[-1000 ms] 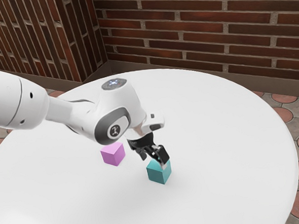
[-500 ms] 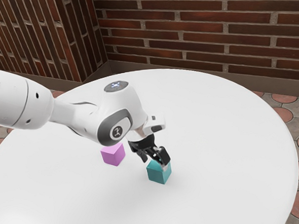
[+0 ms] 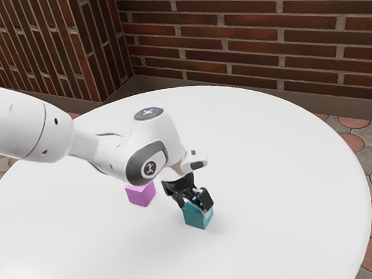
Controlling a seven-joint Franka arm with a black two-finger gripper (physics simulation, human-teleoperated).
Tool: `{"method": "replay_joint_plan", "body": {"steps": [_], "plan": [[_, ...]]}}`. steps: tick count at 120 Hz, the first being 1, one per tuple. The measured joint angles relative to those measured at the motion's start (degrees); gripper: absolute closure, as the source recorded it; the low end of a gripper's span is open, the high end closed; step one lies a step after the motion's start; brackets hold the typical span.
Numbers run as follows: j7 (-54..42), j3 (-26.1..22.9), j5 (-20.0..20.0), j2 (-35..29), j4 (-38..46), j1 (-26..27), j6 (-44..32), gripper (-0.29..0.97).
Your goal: Pick up the blue block with one arm, and put the blue block on the pink block with one arm
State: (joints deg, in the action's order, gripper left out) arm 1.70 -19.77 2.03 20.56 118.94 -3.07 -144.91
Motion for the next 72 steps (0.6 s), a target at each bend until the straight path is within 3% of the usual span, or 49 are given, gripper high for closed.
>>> {"method": "replay_joint_plan", "body": {"steps": [40, 72], "plan": [[0.07, 0.08, -0.08, 2.84, -1.49, -0.01, -0.09, 0.00], [0.08, 0.42, -0.22, 3.00, -1.87, 0.01, -0.04, 0.21]]}}
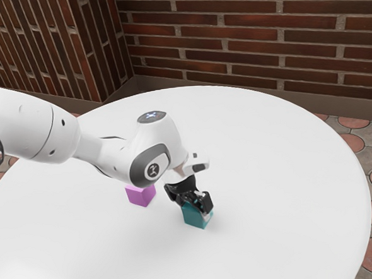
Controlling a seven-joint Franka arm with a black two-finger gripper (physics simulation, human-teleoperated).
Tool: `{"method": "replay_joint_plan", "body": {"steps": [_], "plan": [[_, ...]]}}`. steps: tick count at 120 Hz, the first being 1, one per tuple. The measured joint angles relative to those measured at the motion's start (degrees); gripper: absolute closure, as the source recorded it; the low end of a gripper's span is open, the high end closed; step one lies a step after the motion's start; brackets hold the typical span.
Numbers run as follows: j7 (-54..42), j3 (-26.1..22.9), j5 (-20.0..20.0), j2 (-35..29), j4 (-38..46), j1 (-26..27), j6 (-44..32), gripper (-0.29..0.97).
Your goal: Pick up the blue block with one arm, and put the blue block on the pink block with one arm
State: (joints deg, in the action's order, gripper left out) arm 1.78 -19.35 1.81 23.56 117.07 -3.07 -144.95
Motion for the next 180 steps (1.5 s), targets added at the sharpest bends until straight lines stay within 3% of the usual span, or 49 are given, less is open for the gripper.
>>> {"method": "replay_joint_plan", "body": {"steps": [34, 61, 74, 108, 126, 180], "plan": [[0.49, -0.17, -0.31, -3.51, 0.15, 0.07, 0.73, 0.33], [0.75, 1.61, -0.45, -17.72, 6.53, -0.10, 5.48, 0.33], [0.43, 4.02, -0.28, -21.36, 10.16, 0.46, 6.71, 0.32], [-2.22, 11.73, -0.39, -20.82, 10.54, 0.37, 8.04, 0.31], [-4.26, 13.11, -0.44, -19.89, 9.40, -1.48, 8.09, 0.31], [-9.74, 16.23, -0.53, -17.79, 7.32, -0.33, 7.78, 0.31]]}}
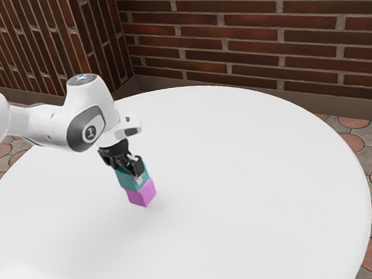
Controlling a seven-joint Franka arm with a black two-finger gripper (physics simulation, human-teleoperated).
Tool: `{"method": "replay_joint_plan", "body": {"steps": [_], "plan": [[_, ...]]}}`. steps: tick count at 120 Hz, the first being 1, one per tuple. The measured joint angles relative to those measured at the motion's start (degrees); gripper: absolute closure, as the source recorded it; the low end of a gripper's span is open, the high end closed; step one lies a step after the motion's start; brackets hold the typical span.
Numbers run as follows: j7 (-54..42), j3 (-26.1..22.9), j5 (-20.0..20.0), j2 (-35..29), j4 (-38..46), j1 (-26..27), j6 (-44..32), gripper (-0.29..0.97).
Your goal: Pick up the blue block with one arm, and put the blue block on the pink block with one arm
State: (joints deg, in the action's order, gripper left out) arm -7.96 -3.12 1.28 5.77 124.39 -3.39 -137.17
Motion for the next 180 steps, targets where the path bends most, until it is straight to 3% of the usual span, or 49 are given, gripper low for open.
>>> {"method": "replay_joint_plan", "body": {"steps": [51, 114, 144, 180], "plan": [[-3.67, 0.40, -0.08, 4.17, -4.83, -0.50, 0.38, 0.31], [-5.93, 0.40, -0.05, 4.83, -5.39, -1.06, 0.56, 0.31], [-7.33, 0.39, 0.39, 4.97, -5.63, -1.09, 0.36, 0.11], [-8.63, 0.35, 0.47, 3.57, -5.63, -1.10, 0.63, 0.03]]}}
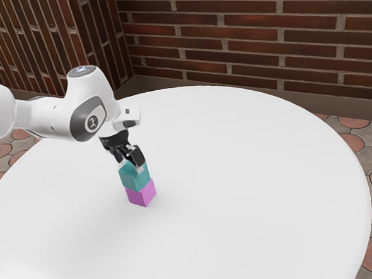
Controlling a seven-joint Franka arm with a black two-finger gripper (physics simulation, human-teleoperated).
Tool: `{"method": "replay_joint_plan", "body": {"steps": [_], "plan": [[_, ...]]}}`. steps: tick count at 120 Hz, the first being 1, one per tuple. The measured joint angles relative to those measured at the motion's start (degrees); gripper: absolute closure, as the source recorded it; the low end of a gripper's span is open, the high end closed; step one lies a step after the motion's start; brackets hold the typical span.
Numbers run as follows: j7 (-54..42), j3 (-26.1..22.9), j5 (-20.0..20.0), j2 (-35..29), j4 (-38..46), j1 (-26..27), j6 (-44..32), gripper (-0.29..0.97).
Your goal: Pick up the blue block with one arm, and put the blue block on the pink block with one arm
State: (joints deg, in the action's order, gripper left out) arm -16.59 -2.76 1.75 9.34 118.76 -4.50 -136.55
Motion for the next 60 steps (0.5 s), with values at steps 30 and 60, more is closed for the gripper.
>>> {"method": "replay_joint_plan", "body": {"steps": [30, 60], "plan": [[-2.88, -0.05, 0.93, -2.51, -5.58, 0.01, 7.55, 0.01], [-5.45, 0.09, 1.36, -2.38, -6.41, 0.03, 11.80, 0.00]]}}
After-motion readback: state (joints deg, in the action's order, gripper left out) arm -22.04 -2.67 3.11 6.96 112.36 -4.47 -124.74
